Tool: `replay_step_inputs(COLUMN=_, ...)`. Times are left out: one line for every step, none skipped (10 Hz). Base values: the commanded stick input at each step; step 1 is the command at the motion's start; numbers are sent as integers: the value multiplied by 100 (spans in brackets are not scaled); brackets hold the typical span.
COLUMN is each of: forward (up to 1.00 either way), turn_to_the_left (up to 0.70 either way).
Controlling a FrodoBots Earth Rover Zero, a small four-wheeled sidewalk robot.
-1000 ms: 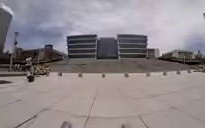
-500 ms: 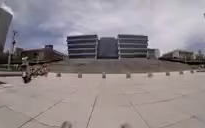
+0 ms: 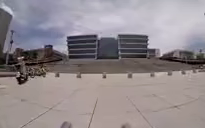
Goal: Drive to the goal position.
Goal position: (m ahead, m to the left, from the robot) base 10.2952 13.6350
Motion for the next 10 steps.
replay_step_inputs(forward=70, turn_to_the_left=0)
replay_step_inputs(forward=70, turn_to_the_left=0)
replay_step_inputs(forward=70, turn_to_the_left=0)
replay_step_inputs(forward=70, turn_to_the_left=0)
replay_step_inputs(forward=70, turn_to_the_left=0)
replay_step_inputs(forward=70, turn_to_the_left=0)
replay_step_inputs(forward=70, turn_to_the_left=0)
replay_step_inputs(forward=70, turn_to_the_left=0)
replay_step_inputs(forward=70, turn_to_the_left=0)
replay_step_inputs(forward=70, turn_to_the_left=0)
